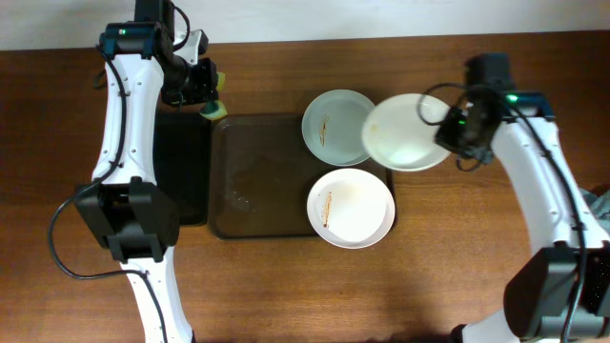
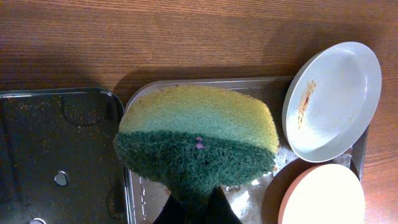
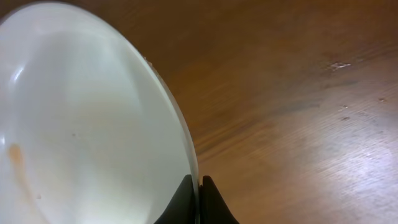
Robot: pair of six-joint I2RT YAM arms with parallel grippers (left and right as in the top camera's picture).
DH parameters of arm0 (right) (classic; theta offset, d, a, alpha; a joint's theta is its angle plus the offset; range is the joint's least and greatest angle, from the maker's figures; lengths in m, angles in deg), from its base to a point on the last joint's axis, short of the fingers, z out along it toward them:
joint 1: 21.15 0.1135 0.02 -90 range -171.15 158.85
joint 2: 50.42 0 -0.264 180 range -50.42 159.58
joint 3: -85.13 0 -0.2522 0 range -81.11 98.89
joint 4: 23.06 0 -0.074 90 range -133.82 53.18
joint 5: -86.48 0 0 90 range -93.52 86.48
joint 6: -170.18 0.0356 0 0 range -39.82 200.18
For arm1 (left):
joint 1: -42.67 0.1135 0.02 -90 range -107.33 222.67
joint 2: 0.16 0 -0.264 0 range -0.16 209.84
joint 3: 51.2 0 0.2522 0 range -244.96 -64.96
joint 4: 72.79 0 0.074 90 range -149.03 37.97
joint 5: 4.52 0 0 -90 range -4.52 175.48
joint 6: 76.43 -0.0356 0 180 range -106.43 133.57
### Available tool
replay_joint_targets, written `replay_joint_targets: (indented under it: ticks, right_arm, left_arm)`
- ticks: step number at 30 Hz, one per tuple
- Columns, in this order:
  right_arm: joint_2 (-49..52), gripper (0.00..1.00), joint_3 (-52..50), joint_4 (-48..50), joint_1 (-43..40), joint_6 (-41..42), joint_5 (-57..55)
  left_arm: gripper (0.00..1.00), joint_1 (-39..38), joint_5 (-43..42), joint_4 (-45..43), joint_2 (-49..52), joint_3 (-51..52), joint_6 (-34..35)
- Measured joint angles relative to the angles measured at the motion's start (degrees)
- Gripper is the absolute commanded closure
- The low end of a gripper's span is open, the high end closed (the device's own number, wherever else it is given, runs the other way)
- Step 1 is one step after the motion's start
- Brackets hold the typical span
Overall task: Clean dirty plates on tray and stack at the side
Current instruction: 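Lift the cleaned plate with the right gripper and place it right of the tray, then grasp the front-right white plate with the right gripper and pull it left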
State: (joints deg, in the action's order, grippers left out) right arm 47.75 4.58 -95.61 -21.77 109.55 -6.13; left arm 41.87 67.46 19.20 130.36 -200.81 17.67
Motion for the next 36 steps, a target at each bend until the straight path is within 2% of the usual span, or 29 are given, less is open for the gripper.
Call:
replay_joint_targets:
  ticks: [3, 6, 8, 9, 10, 12, 13, 15, 17, 20, 24, 28, 29, 30, 34, 36]
  right_arm:
    - [-0.3, 0.96, -11.5, 8.5, -15.6, -0.1, 1.2]
    - [-0.5, 0.95, -19.0, 19.0, -20.5, -0.3, 1.6]
    - [-0.5, 0.2, -21.0, 22.3, -21.2, -0.2, 1.7]
    - [-0.5, 0.17, -21.2, 22.0, -21.2, -0.2, 1.9]
    - [-0.5, 0.17, -21.2, 21.8, -21.2, -1.0, 2.9]
    - [-0.5, 0.18, -19.2, 14.8, -21.0, -4.9, 9.7]
    - [-1.0, 0.2, -15.0, 6.9, -19.9, -6.6, 12.4]
    - [-4.5, 0.25, -11.2, 2.3, -14.6, -8.3, 14.6]
    - [-6.1, 0.33, -10.6, -1.3, -5.0, -8.7, 16.0]
    - [-3.4, 0.45, -13.4, -0.8, 5.1, -5.0, 15.2]
    - [2.5, 0.6, -14.7, 0.1, 11.9, -1.0, 10.9]
    - [8.7, 0.66, -14.8, 3.7, 14.8, -3.3, 6.9]
    - [10.4, 0.81, -14.8, 3.7, 15.0, -3.9, 6.4]
    - [12.4, 0.89, -14.8, 3.7, 14.9, -4.3, 5.8]
    - [11.9, 0.94, -14.6, 3.1, 16.4, -6.1, 5.0]
    - [11.9, 0.93, -13.8, 1.7, 17.9, -6.0, 5.2]
  left_arm:
    - [0.99, 0.0, 0.0, -0.8, 0.0, 0.0, 0.0]
    - [0.99, 0.0, 0.0, -1.3, 0.0, 0.0, 0.0]
    - [0.99, 0.0, 0.0, -1.8, 0.0, 0.0, 0.0]
    - [0.99, 0.0, 0.0, -1.8, 0.0, 0.0, 0.0]
    - [0.99, 0.0, 0.0, -1.8, 0.0, 0.0, 0.0]
    - [0.99, 0.0, 0.0, -2.0, 0.0, 0.0, 0.0]
    - [0.99, 0.0, 0.0, -2.0, 0.0, 0.0, 0.0]
    - [0.99, 0.0, 0.0, -2.0, 0.0, 0.0, 0.0]
    - [0.99, 0.0, 0.0, -2.0, 0.0, 0.0, 0.0]
    - [0.99, 0.0, 0.0, -2.0, 0.0, 0.0, 0.0]
    - [0.99, 0.0, 0.0, -2.0, 0.0, 0.0, 0.0]
    - [0.99, 0.0, 0.0, -1.9, 0.0, 0.0, 0.0]
    - [0.99, 0.0, 0.0, -2.0, 0.0, 0.0, 0.0]
    - [0.99, 0.0, 0.0, -2.0, 0.0, 0.0, 0.0]
    - [0.99, 0.0, 0.0, -2.0, 0.0, 0.0, 0.0]
    - [0.99, 0.0, 0.0, -2.0, 0.0, 0.0, 0.0]
